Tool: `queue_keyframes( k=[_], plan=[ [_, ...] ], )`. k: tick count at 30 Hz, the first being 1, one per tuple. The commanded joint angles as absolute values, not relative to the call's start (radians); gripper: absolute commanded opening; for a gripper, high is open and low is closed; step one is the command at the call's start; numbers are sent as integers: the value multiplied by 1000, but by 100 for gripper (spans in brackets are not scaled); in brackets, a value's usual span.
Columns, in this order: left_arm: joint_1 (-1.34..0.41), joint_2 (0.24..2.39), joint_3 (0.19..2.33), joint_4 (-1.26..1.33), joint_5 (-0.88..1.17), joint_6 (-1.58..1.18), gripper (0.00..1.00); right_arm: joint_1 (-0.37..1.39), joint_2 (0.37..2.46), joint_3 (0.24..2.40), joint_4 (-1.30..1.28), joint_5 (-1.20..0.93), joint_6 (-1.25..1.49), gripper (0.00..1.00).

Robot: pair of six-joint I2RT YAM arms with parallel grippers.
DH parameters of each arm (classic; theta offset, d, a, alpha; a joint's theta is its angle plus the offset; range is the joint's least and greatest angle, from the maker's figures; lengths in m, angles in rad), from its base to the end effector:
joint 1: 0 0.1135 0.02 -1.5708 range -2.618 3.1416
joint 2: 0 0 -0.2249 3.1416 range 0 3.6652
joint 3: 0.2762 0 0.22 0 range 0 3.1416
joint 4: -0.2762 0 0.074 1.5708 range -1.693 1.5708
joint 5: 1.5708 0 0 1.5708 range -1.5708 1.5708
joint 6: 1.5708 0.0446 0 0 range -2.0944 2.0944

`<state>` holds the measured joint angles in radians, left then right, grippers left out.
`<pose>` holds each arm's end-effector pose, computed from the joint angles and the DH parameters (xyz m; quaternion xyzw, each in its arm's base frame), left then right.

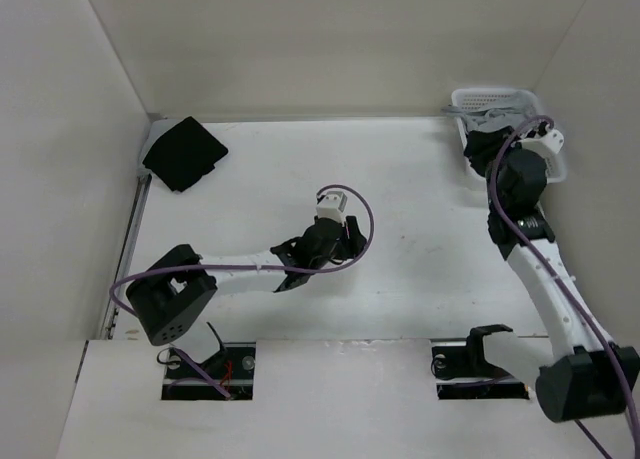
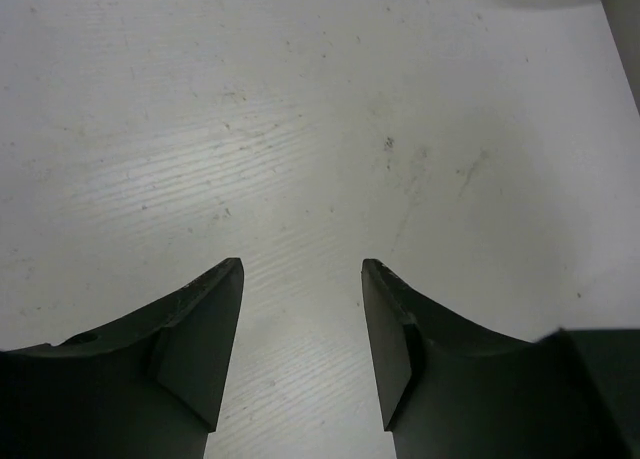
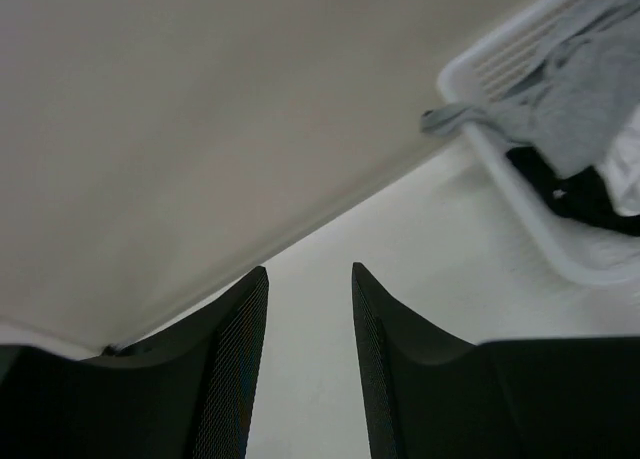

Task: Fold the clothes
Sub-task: Grab the tank top from the pile

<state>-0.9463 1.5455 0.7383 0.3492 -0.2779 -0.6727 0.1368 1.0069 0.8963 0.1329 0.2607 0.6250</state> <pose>0.1905 -0.2434 0.1752 0.0422 0.8431 -0.2975 0.4460 0.2332 0.0205 0.3425 0.2577 0.6502 0.1792 0.6919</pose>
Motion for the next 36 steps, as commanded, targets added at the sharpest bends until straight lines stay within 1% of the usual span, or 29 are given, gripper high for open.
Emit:
queue_keyframes(
  k=[1,2,3,4,5,9,10,11,13,15,16,17,22,31,32,33,34,36],
  plan=[
    [-992,1491,684,440,-245,-638,50,19,1181,1009,49,324,614,41],
    [-996,1485,674,455,-250,-635,51,-2,1225,1038,52,324,606,36],
    [-998,1483,664,481,-255,-626,50,-24,1274,1075,43,322,601,24],
    [-998,1480,658,497,-255,-623,50,-44,1317,1109,32,313,598,6],
    [-1001,1474,649,512,-255,-621,50,-60,1362,1150,12,307,594,0],
    [-1012,1433,594,592,-296,-601,50,-116,1561,1322,-54,316,565,0],
    [-1013,1427,583,606,-308,-597,50,-126,1604,1357,-63,314,561,1],
    [-1013,1422,569,624,-328,-592,50,-142,1674,1412,-78,310,558,8],
    [-1009,1424,561,637,-337,-594,50,-151,1759,1485,-83,305,540,20],
    [-1001,1436,560,641,-334,-595,50,-156,1862,1576,-98,311,505,34],
    [-1001,1442,561,641,-334,-595,50,-157,1923,1639,-121,316,489,40],
    [-1002,1448,564,641,-333,-595,50,-159,1959,1678,-138,318,482,43],
    [-1004,1494,583,643,-325,-598,50,-160,2133,1871,-179,319,443,51],
    [-986,1502,588,653,-310,-594,50,-154,2361,2120,-300,370,459,52],
    [-981,1500,584,657,-310,-594,50,-154,2374,2135,-313,379,459,50],
    [-973,1499,581,658,-307,-594,50,-154,2388,2152,-327,382,459,45],
    [-970,1497,581,658,-307,-595,50,-154,2394,2160,-331,379,456,38],
    [-964,1496,577,663,-307,-601,50,-154,2370,2134,-322,379,465,9]
  ],
)
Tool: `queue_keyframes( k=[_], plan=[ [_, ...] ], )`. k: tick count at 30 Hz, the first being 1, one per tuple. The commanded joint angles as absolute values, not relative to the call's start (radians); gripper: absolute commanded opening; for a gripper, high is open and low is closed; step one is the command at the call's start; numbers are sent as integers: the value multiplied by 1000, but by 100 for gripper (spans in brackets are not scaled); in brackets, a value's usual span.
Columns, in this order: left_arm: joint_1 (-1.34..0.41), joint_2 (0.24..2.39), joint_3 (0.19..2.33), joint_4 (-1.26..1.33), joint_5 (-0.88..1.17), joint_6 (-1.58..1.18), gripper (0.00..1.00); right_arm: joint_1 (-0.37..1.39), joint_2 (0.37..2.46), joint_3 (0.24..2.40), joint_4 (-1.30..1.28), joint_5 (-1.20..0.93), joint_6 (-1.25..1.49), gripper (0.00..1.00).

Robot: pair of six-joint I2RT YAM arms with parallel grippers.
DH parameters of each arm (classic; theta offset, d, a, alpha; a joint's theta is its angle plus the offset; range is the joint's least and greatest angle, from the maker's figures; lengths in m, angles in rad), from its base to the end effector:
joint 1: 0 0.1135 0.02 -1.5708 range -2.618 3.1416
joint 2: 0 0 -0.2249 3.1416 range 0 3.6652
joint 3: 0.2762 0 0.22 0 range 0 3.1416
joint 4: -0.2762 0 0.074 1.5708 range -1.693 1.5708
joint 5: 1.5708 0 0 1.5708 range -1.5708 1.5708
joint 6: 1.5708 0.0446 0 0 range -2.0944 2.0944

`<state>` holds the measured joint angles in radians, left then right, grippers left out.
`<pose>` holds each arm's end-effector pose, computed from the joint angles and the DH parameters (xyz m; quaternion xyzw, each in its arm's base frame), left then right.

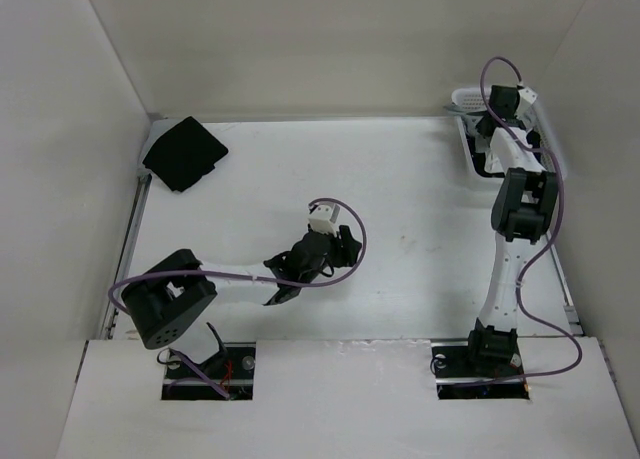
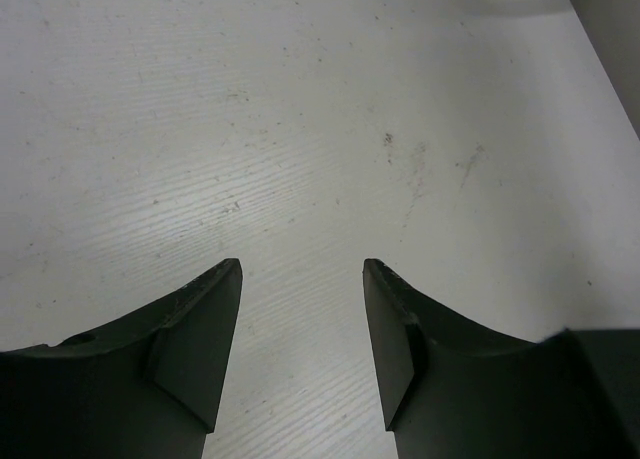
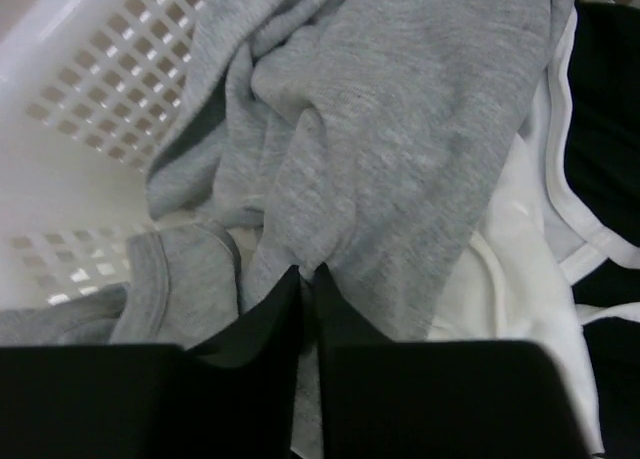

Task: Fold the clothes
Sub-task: Grab the tank top from the pile, then move the tank top to the center of the board

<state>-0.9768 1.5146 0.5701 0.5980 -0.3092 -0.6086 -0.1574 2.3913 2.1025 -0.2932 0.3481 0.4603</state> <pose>0.1733 -0.2324 0.1622 0.0611 0.8112 -0.3159 0.4883 0.4928 -0.0936 0.2004 0.3418 0.8010 -0.0802 0.4850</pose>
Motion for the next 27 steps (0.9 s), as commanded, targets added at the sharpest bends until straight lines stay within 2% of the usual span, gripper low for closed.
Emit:
queue_keyframes(
  k=[1,2,7,12,15,18,23,25,27],
  plan=[
    [-963,1496,577,664,-307,-601,50,-154,2347,2109,-302,377,480,3],
    [-963,1496,577,666,-307,-603,50,-154,2301,2058,-258,377,495,0],
    [-963,1502,580,666,-307,-601,50,-147,2012,1815,-10,403,509,0],
    [-953,1490,572,666,-316,-594,50,-96,1722,1707,43,405,505,0],
    [-917,1473,552,667,-311,-614,50,7,1493,1672,11,406,489,0],
    [-894,1457,535,672,-316,-620,49,86,1389,1667,3,402,463,0],
    [-794,1381,479,669,-318,-681,49,413,1169,1637,-17,419,388,1],
    [-736,1329,453,661,-314,-707,49,511,1123,1574,-14,433,399,1],
    [-667,1261,417,646,-310,-741,49,625,1066,1398,32,442,455,2]
  ],
)
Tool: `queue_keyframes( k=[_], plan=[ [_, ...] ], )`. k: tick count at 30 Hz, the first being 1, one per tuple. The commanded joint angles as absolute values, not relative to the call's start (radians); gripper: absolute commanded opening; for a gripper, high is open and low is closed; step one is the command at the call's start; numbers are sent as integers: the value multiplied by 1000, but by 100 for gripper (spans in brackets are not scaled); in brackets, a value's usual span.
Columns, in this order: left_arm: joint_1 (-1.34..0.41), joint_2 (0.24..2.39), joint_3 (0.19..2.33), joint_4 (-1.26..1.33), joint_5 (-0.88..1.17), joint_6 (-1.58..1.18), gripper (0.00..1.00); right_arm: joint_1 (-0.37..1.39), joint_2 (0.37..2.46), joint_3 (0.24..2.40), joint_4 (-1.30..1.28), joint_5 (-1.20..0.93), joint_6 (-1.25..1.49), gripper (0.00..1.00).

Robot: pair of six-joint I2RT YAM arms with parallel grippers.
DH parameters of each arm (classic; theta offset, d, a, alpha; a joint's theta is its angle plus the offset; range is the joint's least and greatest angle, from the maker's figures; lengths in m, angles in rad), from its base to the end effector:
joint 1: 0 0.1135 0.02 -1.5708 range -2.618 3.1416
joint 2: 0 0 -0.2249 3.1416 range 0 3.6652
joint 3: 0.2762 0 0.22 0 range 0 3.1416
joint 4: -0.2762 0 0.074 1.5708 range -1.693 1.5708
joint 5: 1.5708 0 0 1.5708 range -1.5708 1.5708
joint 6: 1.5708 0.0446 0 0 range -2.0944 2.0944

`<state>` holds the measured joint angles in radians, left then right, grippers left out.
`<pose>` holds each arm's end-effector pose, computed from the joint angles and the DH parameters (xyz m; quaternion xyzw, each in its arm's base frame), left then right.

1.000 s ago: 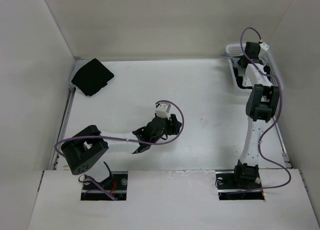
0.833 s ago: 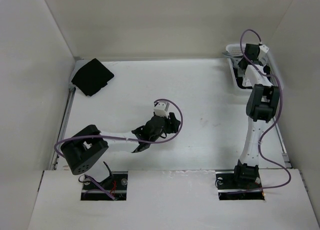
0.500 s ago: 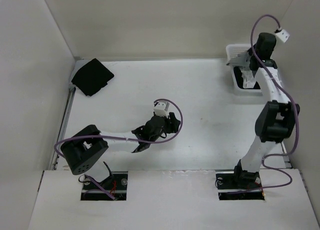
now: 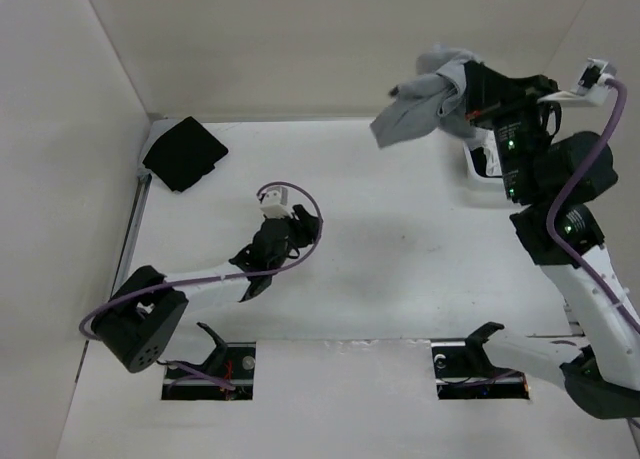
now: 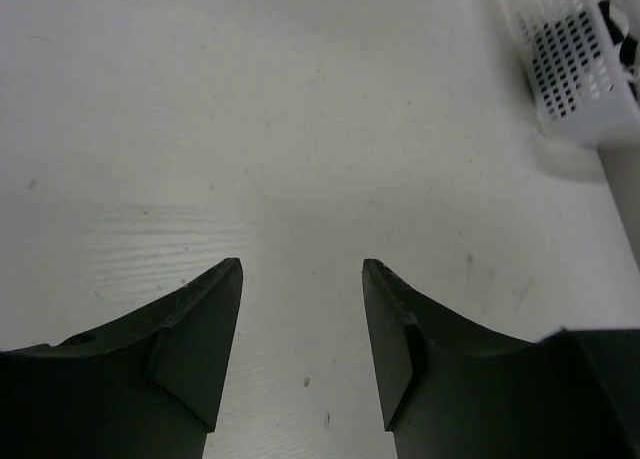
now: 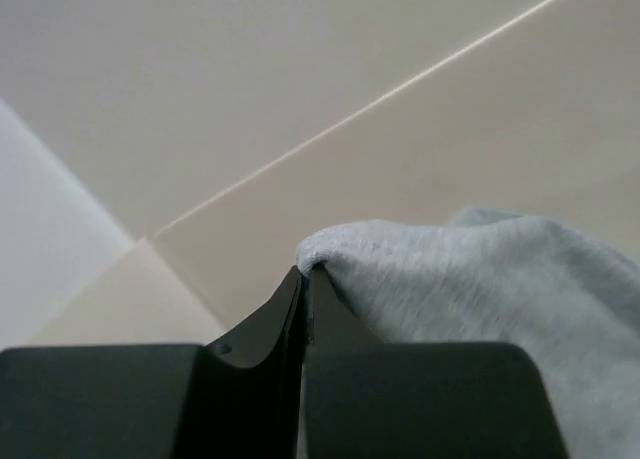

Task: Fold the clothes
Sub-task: Move the tank top to the center of the board, then flatten the tank top out

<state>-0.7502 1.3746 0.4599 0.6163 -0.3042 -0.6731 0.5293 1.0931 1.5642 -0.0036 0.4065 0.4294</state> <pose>0.2024 -0.1704 0.1687 -0.0593 0.7980 -0.2913 0.5243 0.1648 0.0760 0.5146 0.1461 0.5212 0.2908 0.7889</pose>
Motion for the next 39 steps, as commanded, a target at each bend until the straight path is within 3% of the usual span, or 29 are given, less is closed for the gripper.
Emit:
queue_keyframes(
  k=[1,4,6,7,10,12,16,18,21,22,25,33,39],
  plan=[
    [-618,1215,393,632,-308,-765,49,674,1036,1238,99,433,527,3],
    [-510,1120,344,595,-299,-817,49,725,1012,842,309,434,685,11],
    [-455,1059,316,572,-284,-842,49,701,1040,637,322,439,762,31],
    [-453,1057,314,572,-287,-844,49,662,1032,606,272,442,773,38],
    [-461,1092,331,558,-278,-831,49,614,950,571,146,449,766,46],
    [-479,1109,342,531,-275,-822,47,639,876,551,8,411,745,39],
    [-547,1138,377,474,-276,-761,41,743,890,534,-199,348,828,11],
    [-603,1181,399,436,-284,-718,38,855,946,519,-209,295,896,12],
    [-631,1218,397,387,-287,-716,37,1011,1064,525,-118,264,943,31],
    [-634,1227,391,380,-287,-716,38,1066,1124,531,-66,273,953,45],
    [-643,1270,382,380,-269,-721,45,1123,1257,549,49,261,965,57],
    [-624,1333,399,344,-192,-724,47,1136,1465,580,207,259,1003,53],
    [-622,1436,439,333,-181,-718,43,1124,1506,537,301,262,1049,30]
  ],
)
